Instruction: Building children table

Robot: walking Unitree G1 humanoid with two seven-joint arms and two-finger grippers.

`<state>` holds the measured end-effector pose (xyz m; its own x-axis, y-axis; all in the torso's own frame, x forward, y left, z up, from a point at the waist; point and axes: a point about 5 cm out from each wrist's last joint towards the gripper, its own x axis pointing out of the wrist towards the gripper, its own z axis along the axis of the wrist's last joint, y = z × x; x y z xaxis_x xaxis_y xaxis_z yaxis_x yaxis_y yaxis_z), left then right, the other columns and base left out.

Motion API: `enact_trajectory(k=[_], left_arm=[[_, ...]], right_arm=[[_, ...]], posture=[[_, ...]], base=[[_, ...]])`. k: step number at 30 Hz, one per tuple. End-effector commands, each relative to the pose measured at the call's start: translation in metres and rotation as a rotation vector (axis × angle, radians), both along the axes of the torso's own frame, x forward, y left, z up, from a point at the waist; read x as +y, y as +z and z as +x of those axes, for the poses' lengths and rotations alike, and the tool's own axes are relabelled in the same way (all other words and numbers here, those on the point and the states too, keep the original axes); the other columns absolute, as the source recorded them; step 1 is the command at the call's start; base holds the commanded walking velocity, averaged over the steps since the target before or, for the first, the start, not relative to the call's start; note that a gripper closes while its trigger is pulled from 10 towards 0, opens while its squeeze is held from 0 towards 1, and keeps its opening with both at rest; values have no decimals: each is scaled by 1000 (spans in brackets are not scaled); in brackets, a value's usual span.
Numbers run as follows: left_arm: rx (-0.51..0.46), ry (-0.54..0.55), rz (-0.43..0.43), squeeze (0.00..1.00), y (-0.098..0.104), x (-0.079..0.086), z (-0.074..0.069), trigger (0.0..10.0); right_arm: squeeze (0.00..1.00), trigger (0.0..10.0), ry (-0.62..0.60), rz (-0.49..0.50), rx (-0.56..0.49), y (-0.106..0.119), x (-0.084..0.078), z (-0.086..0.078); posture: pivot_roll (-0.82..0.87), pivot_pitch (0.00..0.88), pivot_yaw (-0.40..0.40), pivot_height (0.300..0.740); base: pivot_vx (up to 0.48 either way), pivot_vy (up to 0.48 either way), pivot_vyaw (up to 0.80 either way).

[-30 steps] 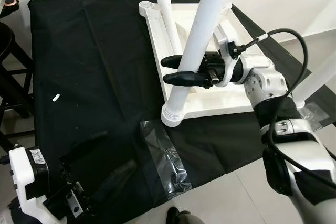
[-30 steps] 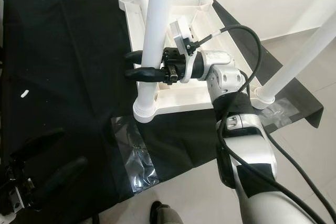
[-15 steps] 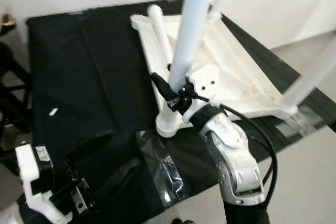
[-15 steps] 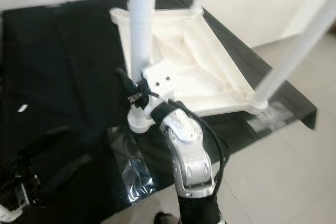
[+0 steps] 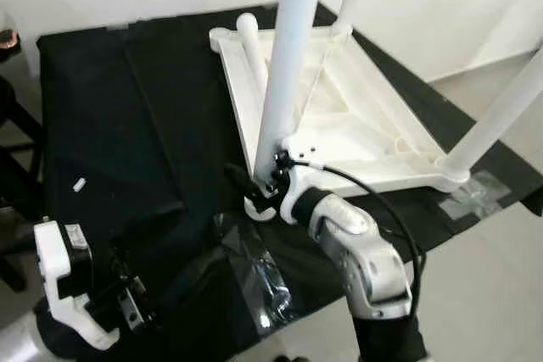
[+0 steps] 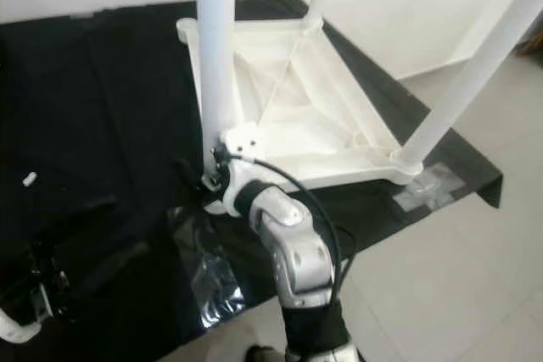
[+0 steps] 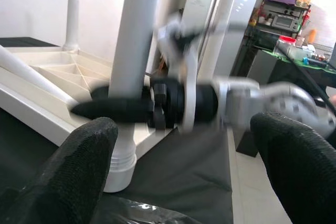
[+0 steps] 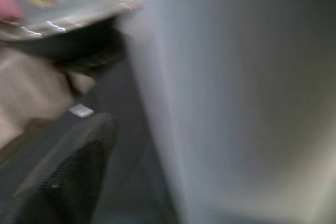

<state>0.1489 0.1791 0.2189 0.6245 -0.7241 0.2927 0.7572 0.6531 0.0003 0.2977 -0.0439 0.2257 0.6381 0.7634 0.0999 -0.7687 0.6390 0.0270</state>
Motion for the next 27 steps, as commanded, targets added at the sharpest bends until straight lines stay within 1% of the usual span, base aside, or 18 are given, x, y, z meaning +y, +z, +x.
enact_trajectory(k=[1,2,3,4,5,6,7,8,9,12,13,15,16,18,19,20,26,27], left_arm=[[6,-10,14,0,-2,-1,-1,10000],[7,-8,14,0,-1,-1,-2,10000],[7,-7,14,0,-1,-1,-2,10000],[8,-7,14,0,-1,-2,-3,10000],[8,-7,14,0,-1,-2,-3,10000],[11,-4,13,0,-1,-1,-5,10000],[11,-4,13,0,-1,-1,-5,10000],[15,0,15,0,-1,-1,-6,10000],[15,0,15,0,-1,-1,-6,10000],[20,7,18,0,-1,1,-9,10000],[20,7,18,0,-1,1,-9,10000],[28,12,23,0,-1,1,-11,10000],[28,12,23,0,-1,1,-11,10000],[34,19,27,0,-1,2,-14,10000],[34,19,27,0,-1,2,-14,10000],[37,23,28,0,-1,2,-16,10000],[40,27,28,0,-1,1,-18,10000],[41,28,28,0,-1,1,-18,10000]], right_arm=[[1000,10000,153,51,-33,8,-1,-3],[702,10000,313,38,-76,11,-6,-6],[702,10000,417,21,-105,13,-10,-8],[180,10000,492,-11,-140,14,-16,-9],[180,10000,525,-35,-160,14,-19,-8],[0,10000,577,-105,-202,20,-28,3],[0,10000,577,-105,-202,20,-28,3],[0,10000,582,-120,-215,29,-34,13],[0,10000,582,-120,-215,29,-34,13],[0,10000,574,-115,-247,47,-40,29],[0,10000,574,-115,-247,47,-40,29],[0,10000,635,-142,-278,62,-45,36],[0,10000,635,-142,-278,62,-45,36],[0,10000,730,-167,-289,71,-50,40],[0,10000,730,-167,-289,71,-50,40],[0,10000,779,-189,-297,75,-53,45],[0,10000,853,-200,-258,78,-59,47],[0,8902,865,-198,-245,78,-60,47]], posture=[[135,189,-106,740],[142,194,-106,740],[142,194,-106,740],[149,198,-109,740],[152,198,-110,740],[157,205,-111,740],[157,205,-111,740],[164,210,-114,740],[164,210,-114,740],[174,219,-114,740],[174,219,-114,740],[192,229,-118,740],[192,229,-118,740],[197,233,-119,740],[197,233,-119,740],[205,236,-125,740],[208,238,-129,740],[206,237,-131,740]], base=[[0,0,0],[0,0,0],[0,0,0],[0,0,0],[0,0,0],[0,0,0],[0,0,0],[0,0,0],[0,0,0],[0,0,0],[0,0,0],[0,0,0],[0,0,0],[0,0,0],[0,0,0],[0,0,0],[0,0,0],[0,0,0]])
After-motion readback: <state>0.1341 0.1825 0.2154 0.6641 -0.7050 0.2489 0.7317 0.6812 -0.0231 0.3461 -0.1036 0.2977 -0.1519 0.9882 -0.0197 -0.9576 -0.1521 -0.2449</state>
